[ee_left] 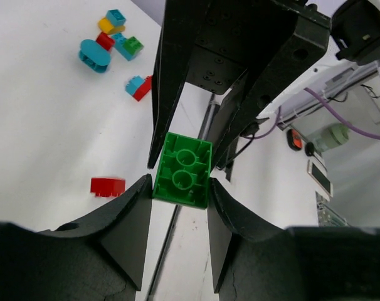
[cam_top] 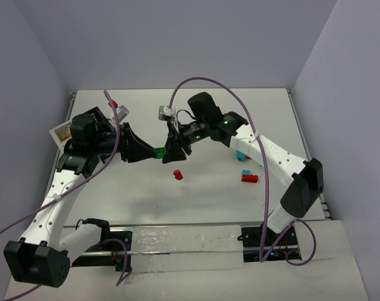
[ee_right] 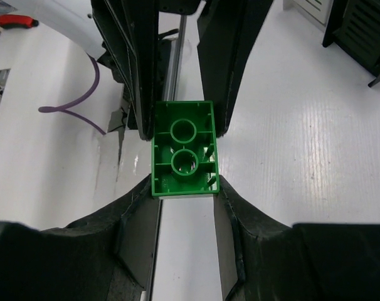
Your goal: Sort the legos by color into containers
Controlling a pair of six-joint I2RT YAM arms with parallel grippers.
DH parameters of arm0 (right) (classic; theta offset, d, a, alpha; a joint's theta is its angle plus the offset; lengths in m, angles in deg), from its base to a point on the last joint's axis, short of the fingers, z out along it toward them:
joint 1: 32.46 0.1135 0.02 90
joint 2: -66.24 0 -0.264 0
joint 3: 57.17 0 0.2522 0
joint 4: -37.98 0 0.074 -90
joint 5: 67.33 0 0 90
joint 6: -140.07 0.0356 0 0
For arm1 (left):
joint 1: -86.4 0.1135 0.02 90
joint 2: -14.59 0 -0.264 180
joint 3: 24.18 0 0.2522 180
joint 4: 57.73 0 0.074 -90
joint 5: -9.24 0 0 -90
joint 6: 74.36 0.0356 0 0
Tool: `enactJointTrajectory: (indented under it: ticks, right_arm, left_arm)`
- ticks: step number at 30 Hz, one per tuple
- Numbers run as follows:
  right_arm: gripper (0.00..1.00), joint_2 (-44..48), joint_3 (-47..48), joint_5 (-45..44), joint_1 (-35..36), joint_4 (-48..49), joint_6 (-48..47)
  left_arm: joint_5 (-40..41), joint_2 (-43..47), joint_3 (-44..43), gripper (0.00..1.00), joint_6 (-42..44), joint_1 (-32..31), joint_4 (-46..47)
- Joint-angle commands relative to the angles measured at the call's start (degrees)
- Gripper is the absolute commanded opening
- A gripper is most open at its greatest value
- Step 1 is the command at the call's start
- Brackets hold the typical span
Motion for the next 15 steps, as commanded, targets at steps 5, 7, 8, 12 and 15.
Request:
enactJointTrajectory:
  ticks: [5, 7, 8, 12, 15]
  right_arm:
    - [0.34, 2.17, -2.45, -7.47, -2.17, -14.25, -2.81]
    - [0.78, 2.27, -2.63, -7.42, -2.36, -14.69, -2.92]
    - [0.99, 2.44, -2.85, -7.46, -2.53, -14.61, -2.66]
    - [0.97, 2.94, -2.17, -5.77, -4.49, -14.32, -1.94]
    - [0.93, 2.83, -2.34, -8.14, -5.82, -13.80, -2.49]
  left_arm:
    - [13.48, 4.63, -2.22, 0.00, 12.25, 7.00, -12.51]
    - [14.53, 5.83, -2.47, 0.00, 15.08, 7.16, -14.27]
    - [15.24, 6.31, -2.44, 0.00, 16.14, 7.19, -15.27]
    - [18.76, 8.26, -3.28, 0.00, 20.84, 7.52, -20.11]
    - [21.24, 9.18, -4.11, 0.00, 23.99, 7.74, -22.21]
